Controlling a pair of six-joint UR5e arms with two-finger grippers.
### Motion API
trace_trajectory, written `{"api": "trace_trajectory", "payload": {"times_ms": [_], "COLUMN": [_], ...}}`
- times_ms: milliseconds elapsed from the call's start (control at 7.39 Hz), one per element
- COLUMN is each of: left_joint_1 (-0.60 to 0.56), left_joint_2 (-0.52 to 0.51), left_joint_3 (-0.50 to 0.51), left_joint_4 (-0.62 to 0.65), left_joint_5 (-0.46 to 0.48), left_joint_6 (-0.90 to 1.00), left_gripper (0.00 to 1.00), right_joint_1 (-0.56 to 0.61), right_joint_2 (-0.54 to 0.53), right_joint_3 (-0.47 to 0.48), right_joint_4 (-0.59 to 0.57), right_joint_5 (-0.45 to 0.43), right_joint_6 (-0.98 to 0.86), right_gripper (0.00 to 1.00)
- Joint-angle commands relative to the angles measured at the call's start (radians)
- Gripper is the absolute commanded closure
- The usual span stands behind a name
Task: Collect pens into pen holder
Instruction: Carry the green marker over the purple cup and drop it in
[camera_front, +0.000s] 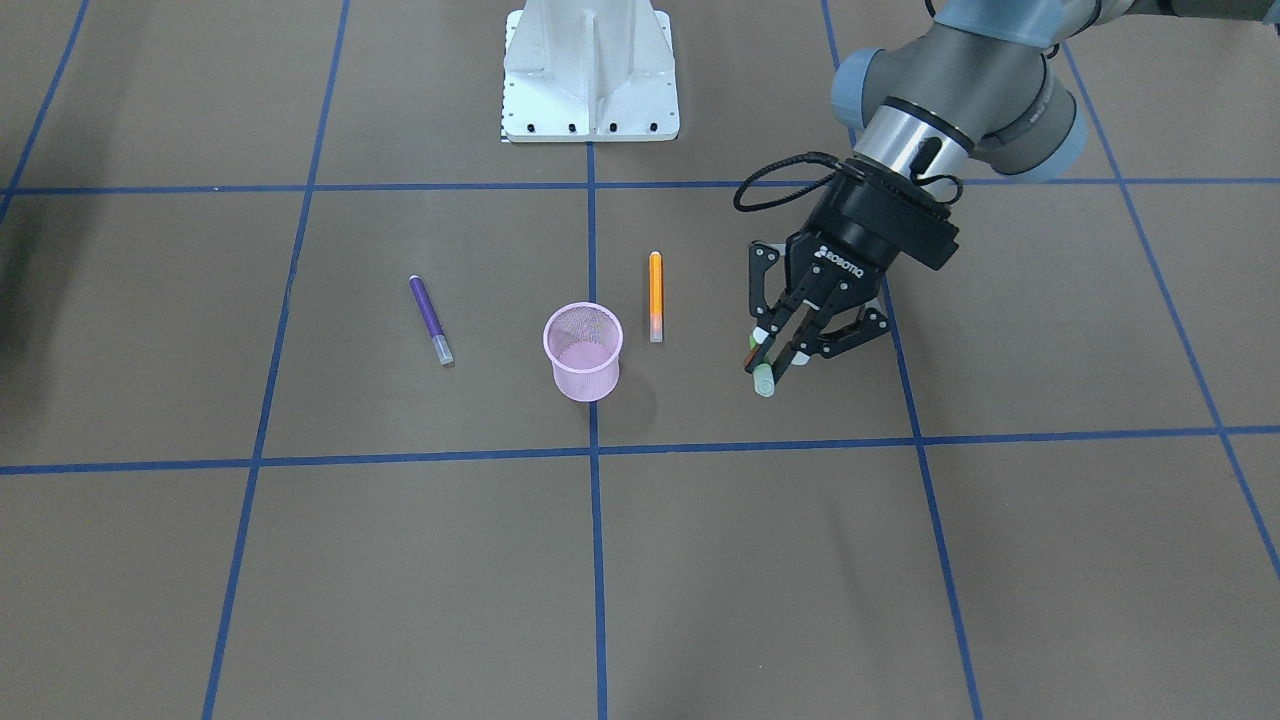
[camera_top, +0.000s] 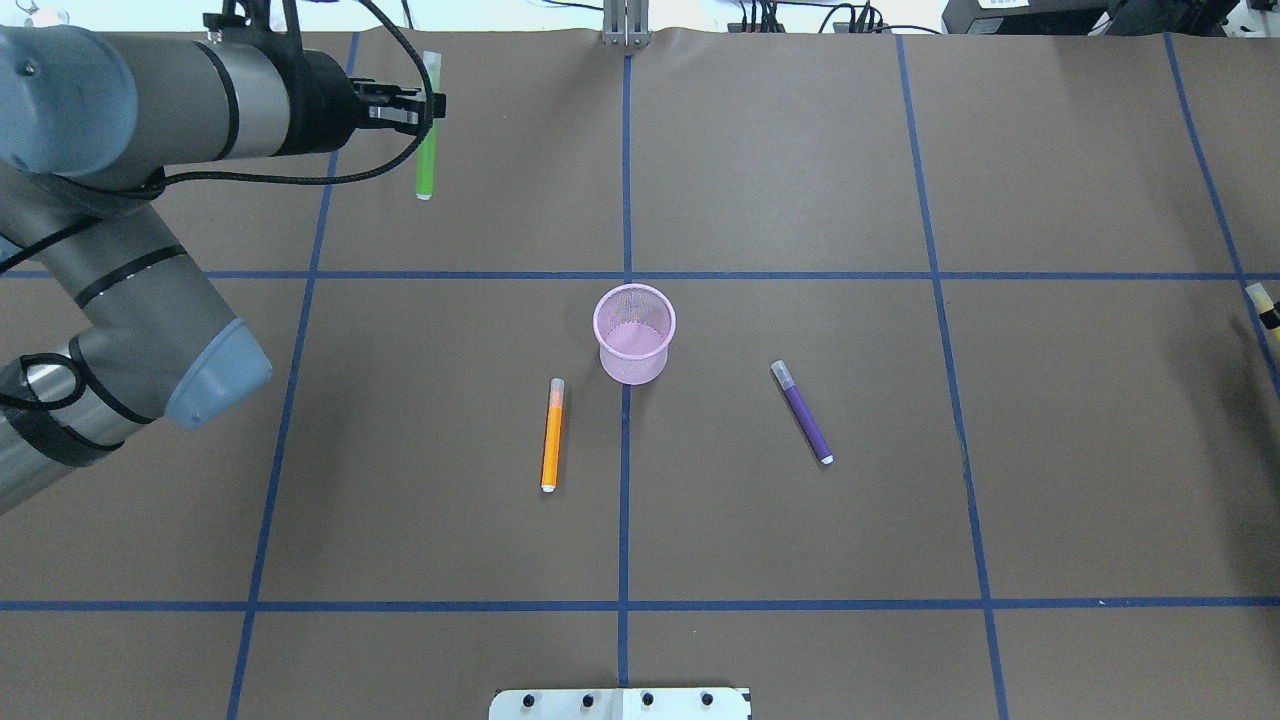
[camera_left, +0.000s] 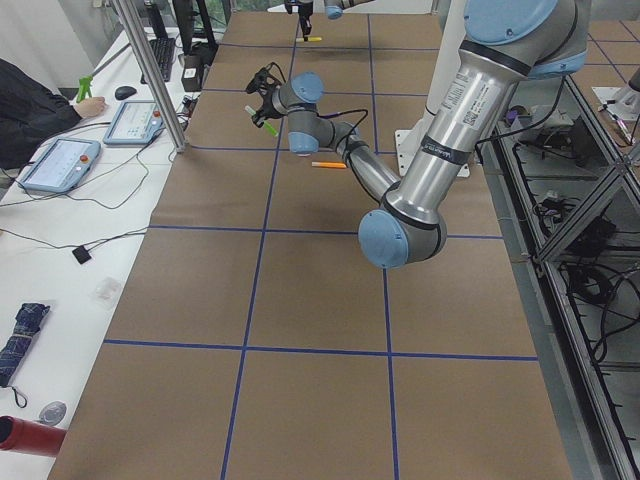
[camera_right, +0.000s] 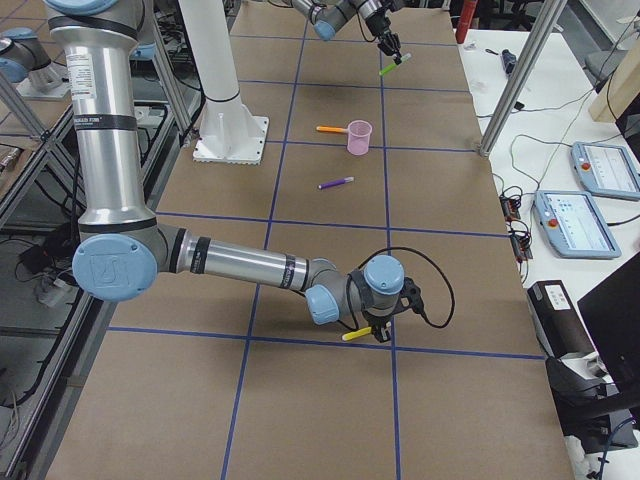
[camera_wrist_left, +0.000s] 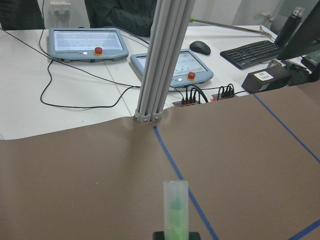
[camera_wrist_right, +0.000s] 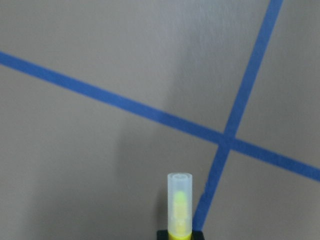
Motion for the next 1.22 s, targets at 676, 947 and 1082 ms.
{"api": "trace_trajectory", "payload": {"times_ms": [676,947,1082], "left_joint_1": [0.294,0.312,0.310], "left_joint_2": [-0.126,-0.182,-0.186], "left_joint_3": [0.280,0.390,0.398], "left_joint_4": [-0.442,-0.521,-0.522], "left_joint_5": [0.360,0.390,0.388], "left_joint_6": [-0.013,-0.013,-0.013], "left_gripper": [1.00,1.00,1.00], "right_joint_1": [0.020,0.026,0.028], "right_joint_2": [0.043,0.071,0.072], "right_joint_3": [0.172,0.182,0.183], "right_joint_4": [0.016,0.024,0.034], "right_joint_5": [0.059,0.059,0.059], "right_joint_6": [0.145,0.163,0.171], "right_gripper": [1.00,1.00,1.00]}}
